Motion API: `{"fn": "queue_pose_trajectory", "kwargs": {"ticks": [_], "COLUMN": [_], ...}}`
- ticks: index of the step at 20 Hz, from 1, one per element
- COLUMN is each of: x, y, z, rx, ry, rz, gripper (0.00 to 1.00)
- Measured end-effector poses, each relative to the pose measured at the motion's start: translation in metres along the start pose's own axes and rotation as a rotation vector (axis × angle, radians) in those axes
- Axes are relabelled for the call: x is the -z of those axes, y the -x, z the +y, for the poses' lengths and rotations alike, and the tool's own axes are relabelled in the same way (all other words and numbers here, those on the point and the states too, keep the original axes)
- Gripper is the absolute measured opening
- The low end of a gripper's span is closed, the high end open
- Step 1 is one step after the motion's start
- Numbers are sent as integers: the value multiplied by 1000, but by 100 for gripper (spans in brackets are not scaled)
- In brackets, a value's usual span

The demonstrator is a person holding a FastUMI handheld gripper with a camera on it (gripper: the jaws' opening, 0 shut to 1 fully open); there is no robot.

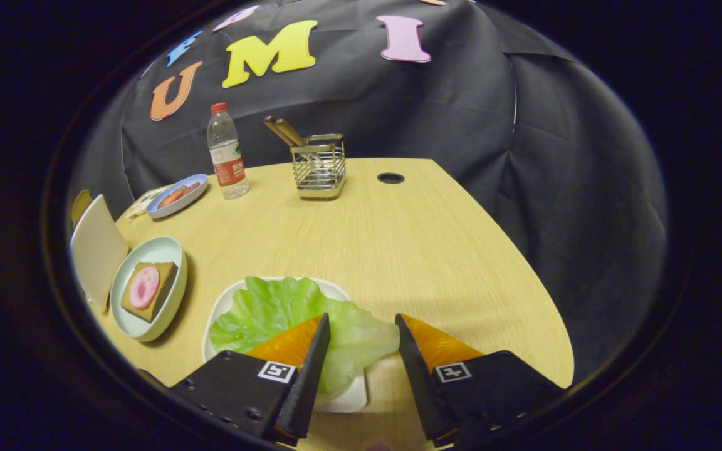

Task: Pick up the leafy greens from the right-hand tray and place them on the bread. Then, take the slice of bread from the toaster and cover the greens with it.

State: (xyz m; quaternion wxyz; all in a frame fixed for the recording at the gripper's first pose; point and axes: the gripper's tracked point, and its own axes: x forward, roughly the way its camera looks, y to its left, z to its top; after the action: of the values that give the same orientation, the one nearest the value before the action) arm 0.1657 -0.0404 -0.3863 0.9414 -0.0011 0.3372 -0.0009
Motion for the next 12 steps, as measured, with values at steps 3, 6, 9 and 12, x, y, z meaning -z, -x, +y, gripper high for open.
{"fn": "queue_pose_trajectory", "kwargs": {"ticks": [3,6,9,12], "x": [0,-4,-11,-9], "y": [2,5,10,15], "z": [-3,-4,-5,2], "rx": [14,20,27,-19], "ry": [-11,-14,3,-30], "rz": [6,-8,-36,-19], "gripper": [51,25,0,0]}}
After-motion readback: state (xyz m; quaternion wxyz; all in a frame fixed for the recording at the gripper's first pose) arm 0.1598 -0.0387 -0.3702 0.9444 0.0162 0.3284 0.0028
